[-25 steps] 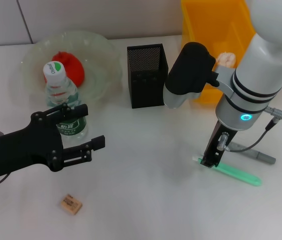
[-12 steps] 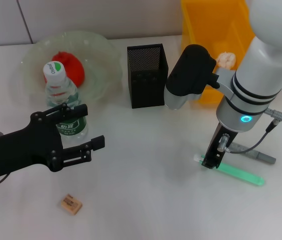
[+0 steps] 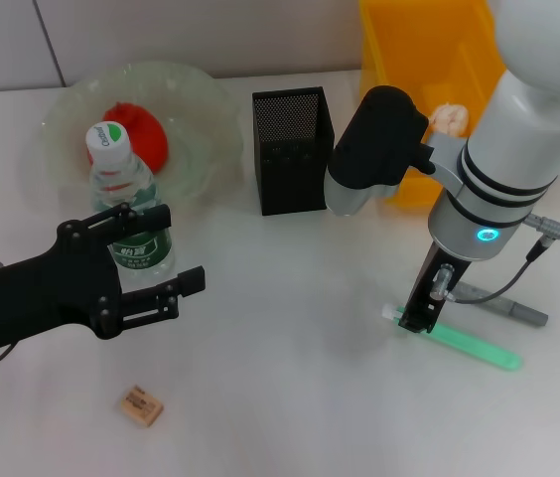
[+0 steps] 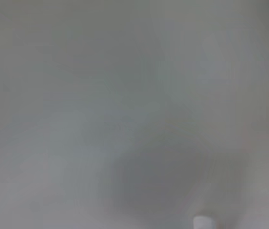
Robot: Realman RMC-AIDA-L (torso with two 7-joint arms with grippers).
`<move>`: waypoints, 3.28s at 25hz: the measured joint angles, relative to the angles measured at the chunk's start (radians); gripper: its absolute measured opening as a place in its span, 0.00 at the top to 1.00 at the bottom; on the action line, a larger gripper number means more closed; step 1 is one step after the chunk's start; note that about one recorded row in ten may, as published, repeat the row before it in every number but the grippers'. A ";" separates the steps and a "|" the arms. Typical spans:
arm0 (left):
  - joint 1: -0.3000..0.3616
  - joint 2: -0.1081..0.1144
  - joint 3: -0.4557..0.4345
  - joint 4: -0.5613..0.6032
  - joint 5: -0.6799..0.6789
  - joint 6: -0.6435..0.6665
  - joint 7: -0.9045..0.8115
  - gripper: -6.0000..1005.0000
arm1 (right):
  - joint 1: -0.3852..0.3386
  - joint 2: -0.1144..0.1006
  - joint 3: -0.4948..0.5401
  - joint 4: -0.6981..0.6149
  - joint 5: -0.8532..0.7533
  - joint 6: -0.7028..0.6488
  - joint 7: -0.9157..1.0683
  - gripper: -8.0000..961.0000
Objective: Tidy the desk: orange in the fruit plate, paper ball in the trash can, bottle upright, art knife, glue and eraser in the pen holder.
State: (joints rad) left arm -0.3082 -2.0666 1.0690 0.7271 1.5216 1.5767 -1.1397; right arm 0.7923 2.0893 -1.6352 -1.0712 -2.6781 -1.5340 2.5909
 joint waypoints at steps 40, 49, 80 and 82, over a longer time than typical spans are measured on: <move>-0.007 -0.001 -0.017 -0.038 -0.011 0.006 0.039 0.19 | -0.159 -0.009 0.317 -0.513 -0.042 -0.092 -0.038 0.83; -0.015 -0.001 -0.017 -0.038 -0.014 0.006 0.038 0.19 | -0.171 -0.009 0.384 -0.558 0.103 0.038 -0.087 0.83; -0.031 -0.004 -0.011 -0.065 -0.017 0.006 0.037 0.19 | -0.166 -0.058 0.712 0.163 1.046 0.256 -0.932 0.83; -0.032 -0.004 -0.010 -0.065 -0.017 0.006 0.037 0.19 | -0.142 -0.059 0.713 0.217 1.047 0.264 -0.983 0.83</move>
State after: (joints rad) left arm -0.3398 -2.0709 1.0586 0.6626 1.5047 1.5830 -1.1029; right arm 0.6505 2.0300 -0.9223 -0.8539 -1.6307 -1.2705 1.6081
